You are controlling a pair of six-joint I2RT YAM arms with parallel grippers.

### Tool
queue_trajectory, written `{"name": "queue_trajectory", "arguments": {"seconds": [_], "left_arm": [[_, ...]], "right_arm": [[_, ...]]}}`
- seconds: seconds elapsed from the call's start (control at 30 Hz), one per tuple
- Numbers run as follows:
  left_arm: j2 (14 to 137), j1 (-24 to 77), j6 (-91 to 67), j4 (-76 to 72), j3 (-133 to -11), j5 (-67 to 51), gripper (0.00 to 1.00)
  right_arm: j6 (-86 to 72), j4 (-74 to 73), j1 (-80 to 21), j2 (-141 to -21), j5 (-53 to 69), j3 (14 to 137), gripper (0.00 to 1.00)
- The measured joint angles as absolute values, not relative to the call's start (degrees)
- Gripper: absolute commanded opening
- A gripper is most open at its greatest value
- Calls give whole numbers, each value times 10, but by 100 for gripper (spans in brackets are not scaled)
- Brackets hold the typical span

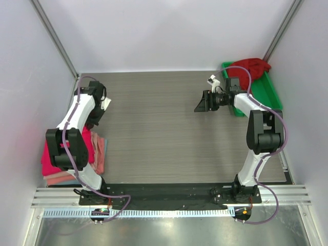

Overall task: Fold and stack the t-shirts
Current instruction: Neatly place the folded tshirt to the corner, then reset both grippers

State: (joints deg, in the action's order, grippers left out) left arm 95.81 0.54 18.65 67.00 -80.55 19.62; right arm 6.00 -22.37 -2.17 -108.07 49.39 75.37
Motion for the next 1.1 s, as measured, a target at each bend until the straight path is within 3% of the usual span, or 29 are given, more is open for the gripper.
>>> {"name": "queue_trajectory", "arguments": {"seconds": [0.27,0.3,0.33,0.4,0.67,0.83,0.87,0.9,0.93,1.1], "left_arm": [[959,47,187,670,-796,188,1],[959,48,186,670,-796,189,6],[959,49,186,669,-796,193,21],[960,49,185,667,-796,201,26],[963,48,182,655,-833,233,71],[997,39,166,656,-993,196,73],[1007,37,163,656,-1026,178,80],[1016,37,158,654,-1055,159,95],[1023,37,154,653,-1076,145,99],[1084,58,112,651,-1153,93,100]], "right_arm": [[66,-224,-22,-1064,496,734,68],[67,-225,-22,-1063,496,731,68],[68,-224,-22,-1060,496,729,68],[70,-225,-22,-1054,495,724,68],[72,-225,-22,-1038,494,721,68],[83,-240,-22,-1037,484,723,70],[91,-250,-22,-1037,478,726,72],[99,-259,-22,-1037,468,730,75],[107,-268,-22,-1036,454,735,99],[103,-286,-48,-1035,319,797,100]]}}
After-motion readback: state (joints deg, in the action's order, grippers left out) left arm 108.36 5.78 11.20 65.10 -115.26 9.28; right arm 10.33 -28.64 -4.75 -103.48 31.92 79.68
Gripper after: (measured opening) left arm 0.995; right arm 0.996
